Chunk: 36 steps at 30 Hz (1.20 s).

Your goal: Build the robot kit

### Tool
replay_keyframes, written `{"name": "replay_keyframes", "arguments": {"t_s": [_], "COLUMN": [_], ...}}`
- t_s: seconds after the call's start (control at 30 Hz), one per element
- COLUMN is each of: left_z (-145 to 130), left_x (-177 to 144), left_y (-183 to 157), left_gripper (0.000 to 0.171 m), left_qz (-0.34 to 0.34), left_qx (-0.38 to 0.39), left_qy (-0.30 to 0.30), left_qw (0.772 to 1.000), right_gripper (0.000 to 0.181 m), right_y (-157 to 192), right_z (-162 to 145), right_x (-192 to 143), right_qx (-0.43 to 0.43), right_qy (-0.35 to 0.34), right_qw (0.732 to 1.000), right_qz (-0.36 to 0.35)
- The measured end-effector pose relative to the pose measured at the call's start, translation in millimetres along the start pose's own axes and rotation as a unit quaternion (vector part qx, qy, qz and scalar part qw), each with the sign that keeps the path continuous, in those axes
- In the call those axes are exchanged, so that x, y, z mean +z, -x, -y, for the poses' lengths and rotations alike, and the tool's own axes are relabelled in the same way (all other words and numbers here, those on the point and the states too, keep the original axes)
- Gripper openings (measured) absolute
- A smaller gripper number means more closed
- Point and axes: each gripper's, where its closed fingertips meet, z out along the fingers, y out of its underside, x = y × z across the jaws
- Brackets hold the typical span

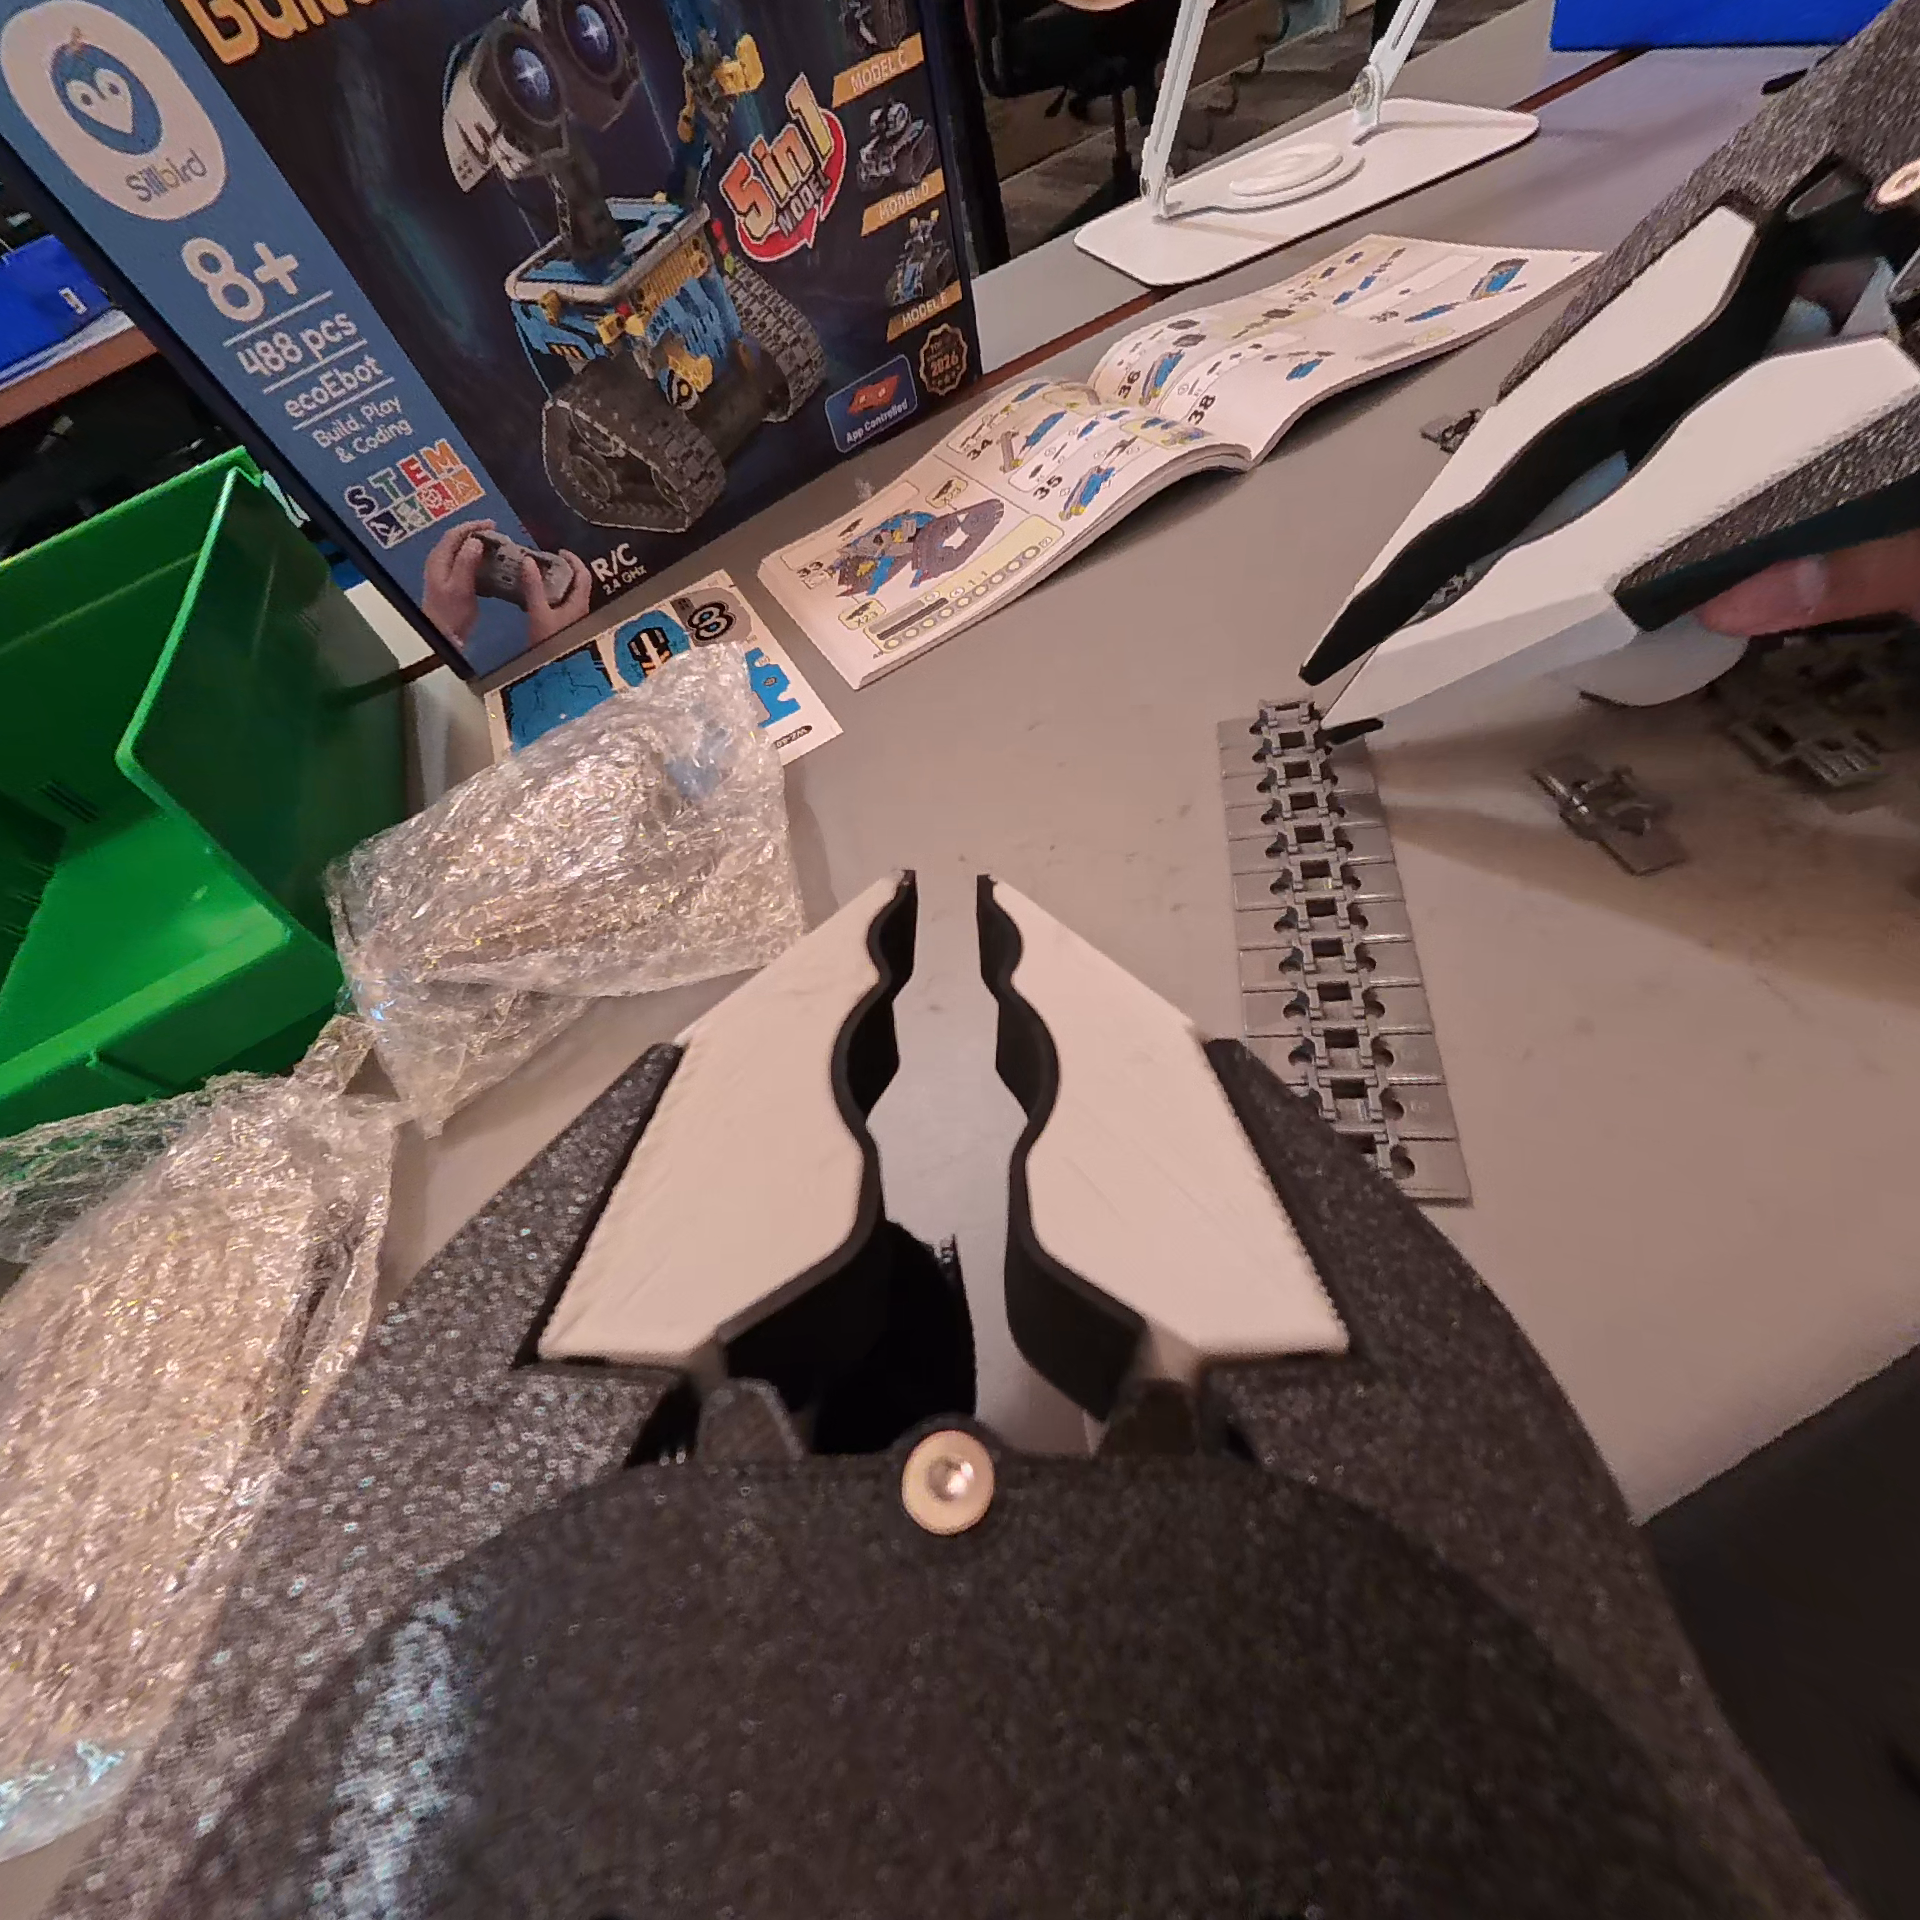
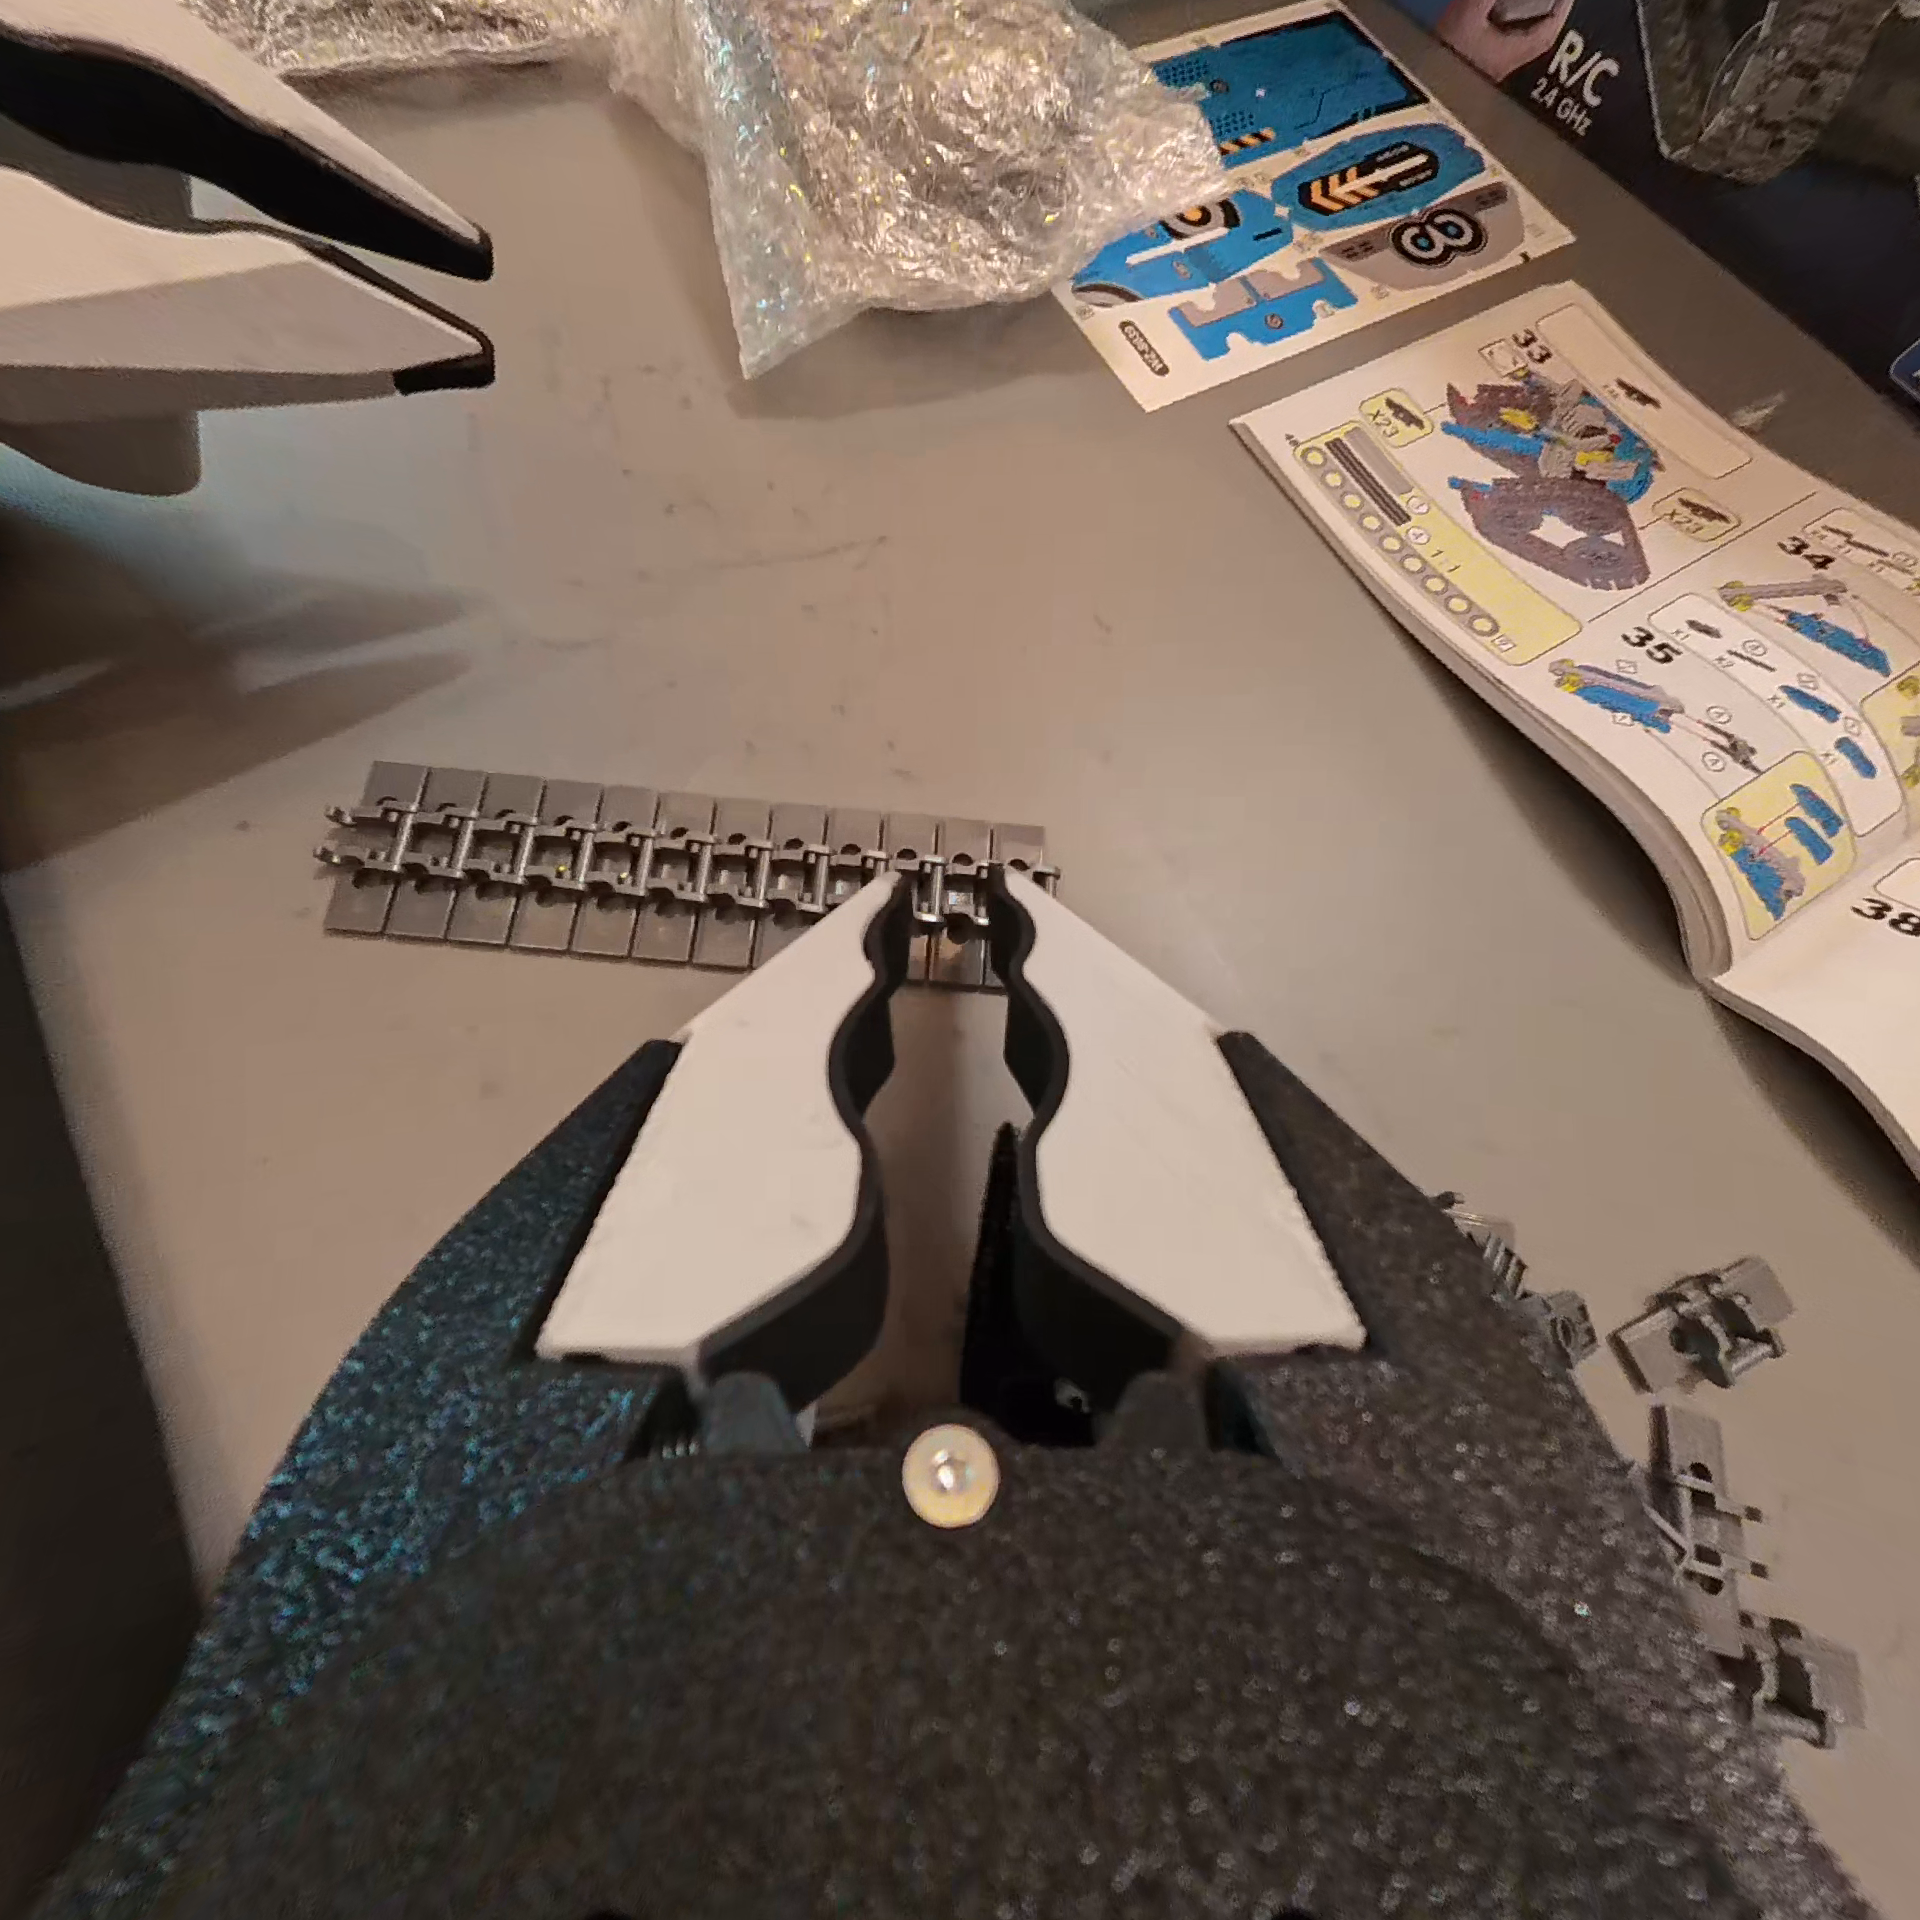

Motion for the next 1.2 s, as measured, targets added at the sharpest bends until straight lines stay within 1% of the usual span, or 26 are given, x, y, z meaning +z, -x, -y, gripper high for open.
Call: {"name": "replay_keyframes", "arguments": {"t_s": [0.3, 0.43, 0.5, 0.6, 0.7, 0.83, 0.93, 1.0, 1.03, 1.07, 1.1, 1.17, 1.2], "left_z": [-1, -1, 0, -1, 0, 0, -1, -1, -1, -1, -1, -1, -2], "left_x": [1, 1, 1, 1, 1, 1, 1, 1, 1, 1, 1, 0, 0], "left_y": [-1, -2, -2, -1, -1, -1, -2, -1, -1, -1, -1, -2, -2], "left_gripper": [0.011, 0.011, 0.011, 0.011, 0.011, 0.011, 0.011, 0.011, 0.011, 0.011, 0.011, 0.011, 0.011], "left_qz": [0.000, 0.002, 0.002, 0.000, -0.001, -0.001, -0.002, -0.003, -0.003, -0.004, -0.004, -0.003, -0.003], "left_qx": [0.005, 0.010, 0.009, 0.004, 0.001, 0.003, 0.003, 0.002, 0.001, 0.000, 0.001, 0.003, 0.005], "left_qy": [0.004, 0.003, 0.002, 0.003, 0.002, 0.002, 0.004, 0.005, 0.005, 0.004, 0.004, 0.004, 0.005], "left_qw": [1.000, 1.000, 1.000, 1.000, 1.000, 1.000, 1.000, 1.000, 1.000, 1.000, 1.000, 1.000, 1.000], "right_gripper": [0.012, 0.013, 0.013, 0.013, 0.013, 0.018, 0.017, 0.017, 0.015, 0.006, 0.002, 0.007, 0.013], "right_y": [3, -2, -13, -44, -70, -82, -75, -63, -52, -43, -34, -11, 1], "right_z": [-5, -4, -1, 1, -1, -8, -14, -17, -17, -20, -22, -26, -29], "right_x": [4, 1, -6, -22, -37, -44, -40, -37, -37, -38, -39, -46, -50], "right_qx": [-0.024, 0.012, 0.030, 0.056, 0.091, 0.142, 0.152, 0.150, 0.136, 0.114, 0.092, 0.049, 0.036], "right_qy": [0.016, 0.014, 0.001, -0.020, -0.042, -0.049, -0.030, -0.016, -0.007, 0.005, 0.012, 0.012, 0.013], "right_qw": [1.000, 1.000, 1.000, 0.997, 0.993, 0.988, 0.988, 0.988, 0.989, 0.991, 0.992, 0.992, 0.990], "right_qz": [-0.004, -0.003, -0.009, -0.044, -0.060, -0.028, 0.004, 0.036, 0.059, 0.075, 0.085, 0.115, 0.133]}}
